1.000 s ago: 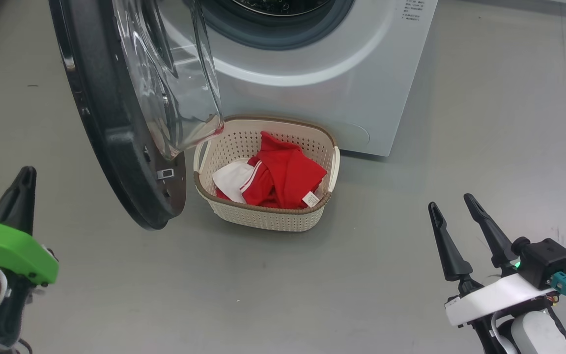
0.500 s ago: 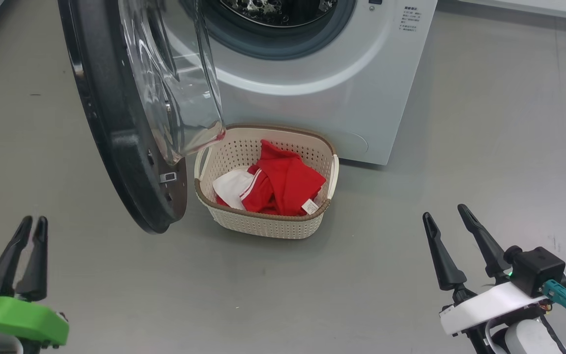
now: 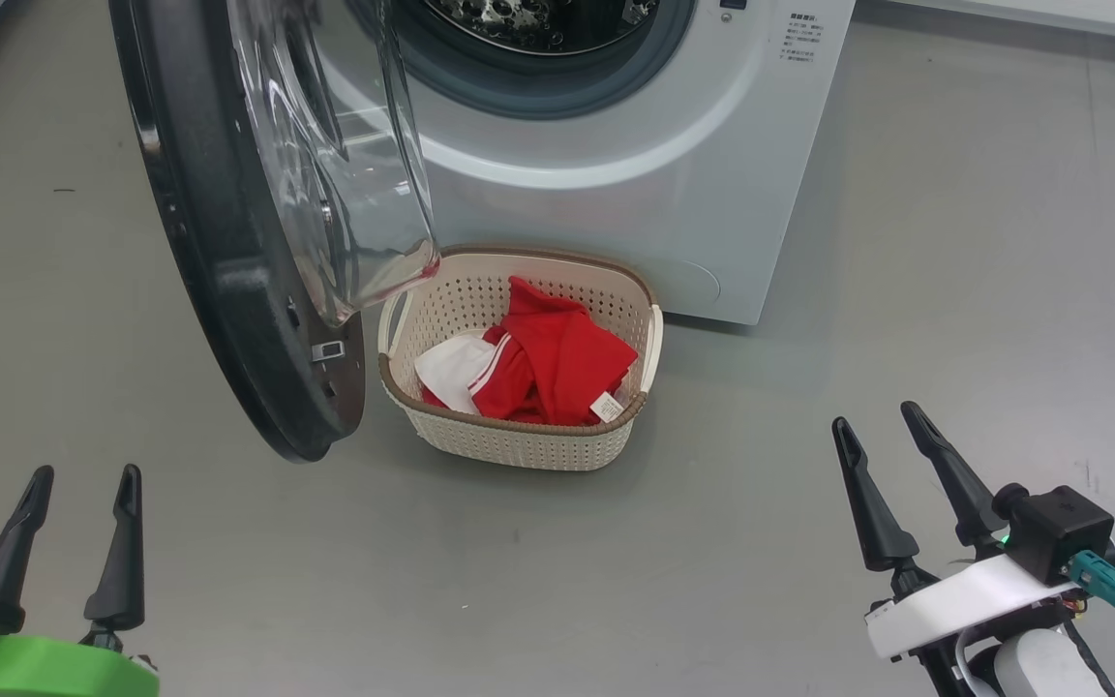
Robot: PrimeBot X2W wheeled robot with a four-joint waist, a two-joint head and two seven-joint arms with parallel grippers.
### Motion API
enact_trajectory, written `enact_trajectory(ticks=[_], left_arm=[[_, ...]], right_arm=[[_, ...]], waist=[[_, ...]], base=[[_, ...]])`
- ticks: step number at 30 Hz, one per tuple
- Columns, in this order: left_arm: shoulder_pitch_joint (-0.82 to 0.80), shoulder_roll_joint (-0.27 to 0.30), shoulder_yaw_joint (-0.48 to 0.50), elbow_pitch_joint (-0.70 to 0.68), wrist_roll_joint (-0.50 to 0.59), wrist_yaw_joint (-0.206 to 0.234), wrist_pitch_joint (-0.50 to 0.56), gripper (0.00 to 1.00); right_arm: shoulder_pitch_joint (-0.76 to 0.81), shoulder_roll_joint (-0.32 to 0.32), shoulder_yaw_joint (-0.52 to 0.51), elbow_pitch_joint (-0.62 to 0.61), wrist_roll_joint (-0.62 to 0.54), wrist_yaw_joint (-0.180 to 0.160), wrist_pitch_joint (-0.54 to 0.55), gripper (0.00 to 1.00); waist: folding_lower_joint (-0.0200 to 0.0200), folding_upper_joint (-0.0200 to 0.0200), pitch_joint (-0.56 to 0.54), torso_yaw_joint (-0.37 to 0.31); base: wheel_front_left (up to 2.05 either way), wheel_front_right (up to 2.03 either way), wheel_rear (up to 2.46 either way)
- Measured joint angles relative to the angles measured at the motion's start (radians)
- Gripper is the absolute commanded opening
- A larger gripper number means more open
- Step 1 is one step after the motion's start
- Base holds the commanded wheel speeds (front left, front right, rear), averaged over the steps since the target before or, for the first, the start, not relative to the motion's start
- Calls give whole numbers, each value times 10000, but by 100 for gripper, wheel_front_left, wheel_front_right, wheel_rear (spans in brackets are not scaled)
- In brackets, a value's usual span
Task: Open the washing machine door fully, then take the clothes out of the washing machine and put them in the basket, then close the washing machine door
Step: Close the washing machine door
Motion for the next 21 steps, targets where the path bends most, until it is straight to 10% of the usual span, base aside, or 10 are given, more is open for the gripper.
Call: enact_trajectory(ticks=[21], left_arm=[[36,0,-339,169,56,0,-616,100]], right_arm=[[0,59,-98,-4,-2,0,0,100]], waist=[[0,0,36,-23]], base=[[0,0,0]])
